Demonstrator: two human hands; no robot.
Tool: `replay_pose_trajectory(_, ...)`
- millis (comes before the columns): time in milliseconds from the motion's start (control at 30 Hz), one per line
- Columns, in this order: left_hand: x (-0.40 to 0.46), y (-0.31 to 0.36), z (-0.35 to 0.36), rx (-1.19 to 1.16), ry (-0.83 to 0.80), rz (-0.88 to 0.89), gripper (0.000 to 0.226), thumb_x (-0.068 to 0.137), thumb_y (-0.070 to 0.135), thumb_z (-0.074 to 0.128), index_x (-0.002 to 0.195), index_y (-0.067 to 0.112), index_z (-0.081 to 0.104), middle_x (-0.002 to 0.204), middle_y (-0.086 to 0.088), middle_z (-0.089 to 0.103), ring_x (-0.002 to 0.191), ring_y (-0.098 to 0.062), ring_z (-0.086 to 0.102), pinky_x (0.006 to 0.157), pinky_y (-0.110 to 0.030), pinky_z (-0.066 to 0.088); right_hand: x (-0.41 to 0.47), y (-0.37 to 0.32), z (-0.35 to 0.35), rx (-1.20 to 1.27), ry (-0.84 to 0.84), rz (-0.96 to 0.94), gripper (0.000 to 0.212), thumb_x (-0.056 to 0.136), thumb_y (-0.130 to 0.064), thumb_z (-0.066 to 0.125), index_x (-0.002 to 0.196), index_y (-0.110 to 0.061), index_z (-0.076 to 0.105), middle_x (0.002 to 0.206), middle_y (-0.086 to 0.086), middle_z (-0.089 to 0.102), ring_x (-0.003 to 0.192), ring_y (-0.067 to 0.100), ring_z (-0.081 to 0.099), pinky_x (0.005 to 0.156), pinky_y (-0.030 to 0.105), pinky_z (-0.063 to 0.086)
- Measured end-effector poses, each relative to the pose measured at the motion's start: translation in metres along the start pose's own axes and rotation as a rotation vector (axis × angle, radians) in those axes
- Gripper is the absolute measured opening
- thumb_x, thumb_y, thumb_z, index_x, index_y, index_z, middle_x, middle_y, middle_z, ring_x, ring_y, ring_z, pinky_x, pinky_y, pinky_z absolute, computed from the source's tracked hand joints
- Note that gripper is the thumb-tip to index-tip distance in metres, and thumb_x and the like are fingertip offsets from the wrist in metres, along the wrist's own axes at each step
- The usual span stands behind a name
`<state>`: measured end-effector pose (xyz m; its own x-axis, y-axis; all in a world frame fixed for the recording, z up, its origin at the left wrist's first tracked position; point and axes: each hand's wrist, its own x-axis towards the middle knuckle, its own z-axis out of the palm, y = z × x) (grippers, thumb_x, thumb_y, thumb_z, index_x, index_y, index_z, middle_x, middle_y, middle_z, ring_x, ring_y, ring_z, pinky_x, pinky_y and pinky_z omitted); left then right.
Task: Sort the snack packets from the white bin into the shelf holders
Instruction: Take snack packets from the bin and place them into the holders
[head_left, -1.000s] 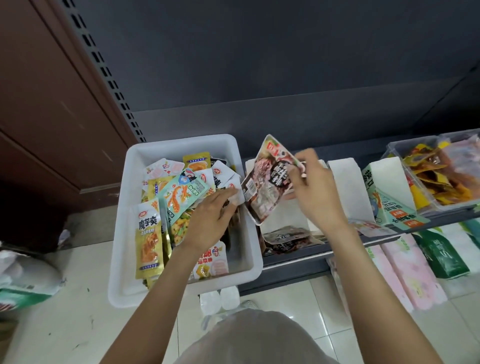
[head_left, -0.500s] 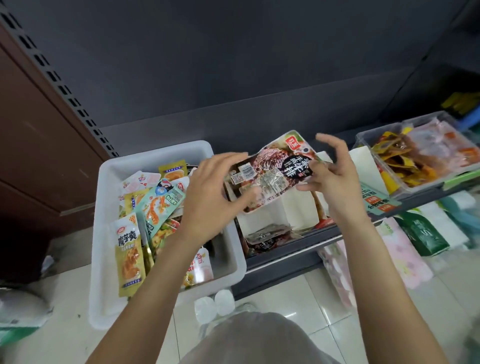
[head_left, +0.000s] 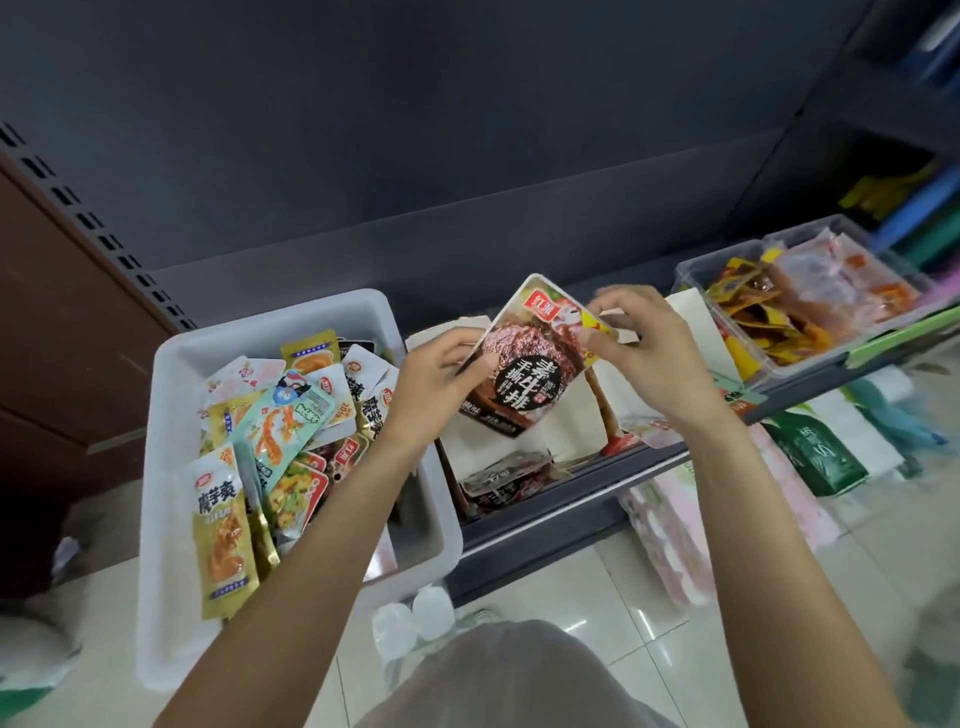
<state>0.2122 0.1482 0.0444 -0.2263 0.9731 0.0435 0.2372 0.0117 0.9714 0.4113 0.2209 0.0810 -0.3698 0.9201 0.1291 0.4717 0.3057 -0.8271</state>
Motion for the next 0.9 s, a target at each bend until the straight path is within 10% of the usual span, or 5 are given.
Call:
replay_pose_trajectory(200,-0.014,-0.025,0.002,0.252,0.018,-0.002,0.008,0.088,0.014,0.065,0.095,0.015,0.062,0.091,0.004,0.069,0.084,-0.004,0.064,0.076,-0.015,0.052,-0.004,0.016,0.022,-0.279,-0.016,-0.221,0.006,0.092,-0.021,0.061,0.095,-0.018,0.056,0.069,-0.009,0.06,0.056,0.008,0.054,0.053,0.031,0.04)
replay_pose_trajectory(433,-0.031,-0.057,-0.009,0.983,0.032,0.267,0.011,0.082,0.031,0.071,0.083,0.021,0.076,0.113,0.002,0.065,0.111,-0.023,0.05,0.095,-0.041,0.033,-0.014,0.034,0.041,-0.442,-0.239,-0.45,0.014,0.093,-0.01,0.058,0.103,-0.02,0.061,0.078,-0.006,0.066,0.065,0.02,0.063,0.057,0.031,0.05)
replay_pose_trajectory(733,-0.055,-0.062,-0.026,0.694,-0.186,0.131,0.04,0.082,0.007,0.061,0.117,0.025,0.064,0.13,0.007,0.057,0.129,-0.012,0.042,0.109,-0.033,0.029,-0.028,0.025,0.046,-0.461,-0.724,-0.174,0.037,0.095,-0.013,0.044,0.12,-0.033,0.064,0.119,-0.01,0.066,0.105,0.011,0.06,0.092,0.032,0.049)
replay_pose_trajectory(900,-0.068,-0.055,-0.042,0.532,0.084,0.081,0.033,0.088,0.008,0.058,0.117,0.025,0.063,0.117,0.01,0.063,0.098,-0.001,0.057,0.084,-0.008,0.041,-0.027,0.003,0.038,-0.349,-0.631,-0.166,0.026,0.096,-0.027,0.052,0.119,-0.033,0.063,0.121,-0.019,0.061,0.11,-0.002,0.054,0.097,0.02,0.042)
